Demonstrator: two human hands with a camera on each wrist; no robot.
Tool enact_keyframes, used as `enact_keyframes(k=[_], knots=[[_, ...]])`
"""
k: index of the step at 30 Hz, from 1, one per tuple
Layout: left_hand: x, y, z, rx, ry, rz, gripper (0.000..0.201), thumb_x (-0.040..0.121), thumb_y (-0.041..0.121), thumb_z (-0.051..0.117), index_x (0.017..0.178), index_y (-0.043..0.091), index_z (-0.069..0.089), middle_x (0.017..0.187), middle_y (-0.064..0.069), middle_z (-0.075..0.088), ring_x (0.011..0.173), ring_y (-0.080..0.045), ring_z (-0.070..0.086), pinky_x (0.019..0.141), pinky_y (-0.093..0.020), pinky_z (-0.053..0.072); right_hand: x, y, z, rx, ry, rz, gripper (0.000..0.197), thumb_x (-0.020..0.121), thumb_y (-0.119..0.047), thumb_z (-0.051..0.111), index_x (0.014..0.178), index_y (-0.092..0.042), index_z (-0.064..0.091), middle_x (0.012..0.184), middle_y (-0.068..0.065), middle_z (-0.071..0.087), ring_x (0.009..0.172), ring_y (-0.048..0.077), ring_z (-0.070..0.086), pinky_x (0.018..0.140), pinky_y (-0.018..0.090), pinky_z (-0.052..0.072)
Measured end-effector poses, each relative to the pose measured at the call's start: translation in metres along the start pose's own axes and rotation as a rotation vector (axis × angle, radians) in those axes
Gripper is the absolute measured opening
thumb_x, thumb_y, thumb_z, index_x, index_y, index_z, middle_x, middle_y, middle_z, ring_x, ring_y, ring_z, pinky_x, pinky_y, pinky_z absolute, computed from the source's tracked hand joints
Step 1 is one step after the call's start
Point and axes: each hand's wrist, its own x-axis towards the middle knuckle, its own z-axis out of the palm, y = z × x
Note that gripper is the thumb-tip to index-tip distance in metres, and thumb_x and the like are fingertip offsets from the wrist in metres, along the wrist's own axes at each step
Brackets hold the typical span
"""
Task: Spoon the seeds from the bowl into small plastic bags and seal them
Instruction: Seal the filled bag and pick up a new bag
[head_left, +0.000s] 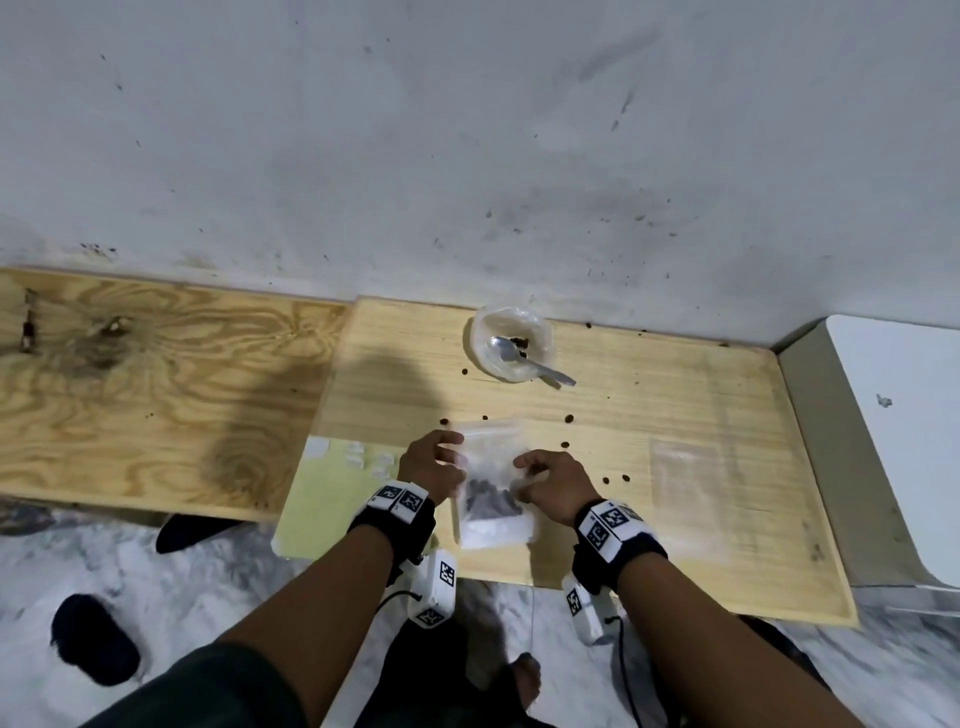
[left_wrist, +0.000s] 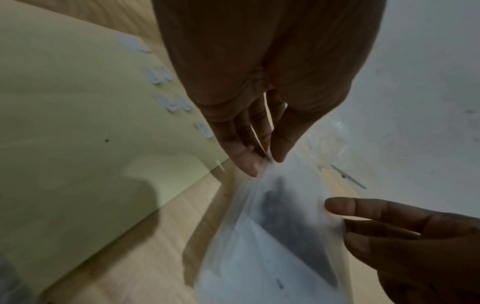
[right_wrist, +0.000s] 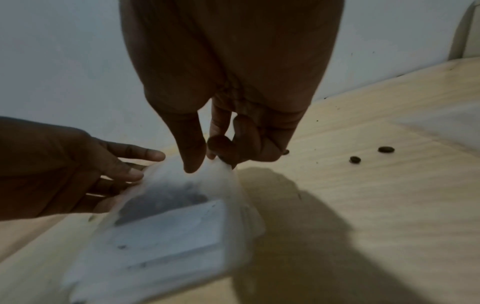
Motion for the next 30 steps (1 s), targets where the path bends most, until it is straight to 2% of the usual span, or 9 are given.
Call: enact_keyframes(k=[4, 7, 12, 16, 19, 22, 25, 27, 30], knots=[[0.004, -0.008, 0.003, 0.070, 0.038, -0.020, 0.048, 0.071, -0.017, 0.059, 0.107, 0.014, 0.066, 0.080, -0.004, 0.065, 0.061, -0.023, 0.058, 0.060, -0.035, 0.054, 0.003, 0.006, 0.007, -0.105, -0.036, 0.007, 0.048, 0.080, -0.016, 0.073, 0.126, -0.026, 0.062, 0.131, 0.000, 0.056, 0.108, 0.017, 0.056, 0.084, 0.021, 0.043], [0.007, -0.008, 0.003, 0.122, 0.042, -0.002, 0.048, 0.071, -0.013, 0.062, 0.107, 0.017, 0.067, 0.084, -0.004, 0.066, 0.064, -0.021, 0.058, 0.059, -0.031, 0.052, 0.004, 0.008, 0.011, -0.160, -0.025, -0.007, 0.050, 0.081, -0.018, 0.072, 0.128, -0.026, 0.059, 0.136, 0.000, 0.053, 0.118, 0.018, 0.054, 0.088, 0.021, 0.043], [0.013, 0.001, -0.001, 0.400, 0.113, 0.158, 0.032, 0.075, 0.013, 0.076, 0.105, 0.022, 0.068, 0.104, -0.001, 0.054, 0.091, -0.015, 0.055, 0.080, -0.024, 0.042, 0.007, 0.006, 0.007, -0.145, 0.022, -0.028, 0.044, 0.079, -0.020, 0.075, 0.121, -0.026, 0.063, 0.135, -0.001, 0.052, 0.122, 0.019, 0.052, 0.096, 0.024, 0.042], [0.023, 0.021, 0.007, 0.425, 0.171, 0.273, 0.019, 0.078, 0.018, 0.073, 0.096, 0.022, 0.066, 0.100, -0.001, 0.057, 0.088, -0.015, 0.054, 0.082, -0.024, 0.041, 0.008, 0.001, -0.014, -0.027, 0.161, -0.051, 0.026, 0.079, -0.016, 0.076, 0.104, -0.020, 0.069, 0.111, -0.004, 0.062, 0.106, 0.017, 0.058, 0.090, 0.022, 0.042], [0.028, 0.039, 0.028, 0.349, 0.069, 0.300, 0.013, 0.080, 0.016, 0.072, 0.089, 0.022, 0.067, 0.082, 0.006, 0.063, 0.075, -0.012, 0.059, 0.071, -0.021, 0.046, 0.008, 0.005, -0.036, 0.069, 0.274, -0.029, 0.017, 0.076, -0.010, 0.075, 0.085, -0.022, 0.070, 0.087, -0.003, 0.070, 0.090, 0.019, 0.066, 0.082, 0.027, 0.051], [0.030, 0.053, 0.066, 0.245, -0.111, 0.254, 0.013, 0.080, 0.012, 0.072, 0.082, 0.024, 0.066, 0.077, 0.002, 0.064, 0.064, -0.015, 0.059, 0.061, -0.022, 0.045, 0.000, 0.023, -0.064, 0.113, 0.385, 0.054, 0.016, 0.077, -0.009, 0.073, 0.088, -0.021, 0.073, 0.084, 0.002, 0.074, 0.081, 0.021, 0.068, 0.069, 0.025, 0.050], [0.027, 0.062, 0.106, 0.216, -0.286, 0.117, 0.007, 0.083, 0.010, 0.069, 0.083, 0.017, 0.065, 0.080, -0.006, 0.064, 0.056, -0.018, 0.057, 0.053, -0.023, 0.041, -0.012, 0.051, -0.093, 0.161, 0.456, 0.141, 0.019, 0.076, -0.006, 0.076, 0.088, -0.021, 0.072, 0.077, 0.003, 0.073, 0.078, 0.022, 0.068, 0.067, 0.029, 0.053], [0.024, 0.064, 0.133, 0.205, -0.387, 0.024, 0.005, 0.084, 0.008, 0.066, 0.085, 0.013, 0.065, 0.081, -0.009, 0.063, 0.055, -0.021, 0.056, 0.051, -0.025, 0.040, -0.020, 0.073, -0.111, 0.198, 0.501, 0.212, 0.019, 0.075, -0.008, 0.078, 0.090, -0.019, 0.072, 0.081, 0.004, 0.073, 0.081, 0.023, 0.069, 0.071, 0.032, 0.055], [0.020, 0.063, 0.170, 0.244, -0.455, -0.056, 0.005, 0.087, 0.009, 0.063, 0.090, 0.012, 0.065, 0.082, -0.006, 0.062, 0.059, -0.022, 0.058, 0.055, -0.026, 0.044, -0.027, 0.106, -0.135, 0.220, 0.549, 0.322, 0.027, 0.078, -0.014, 0.080, 0.103, -0.015, 0.070, 0.102, 0.009, 0.071, 0.085, 0.023, 0.064, 0.074, 0.030, 0.050]])
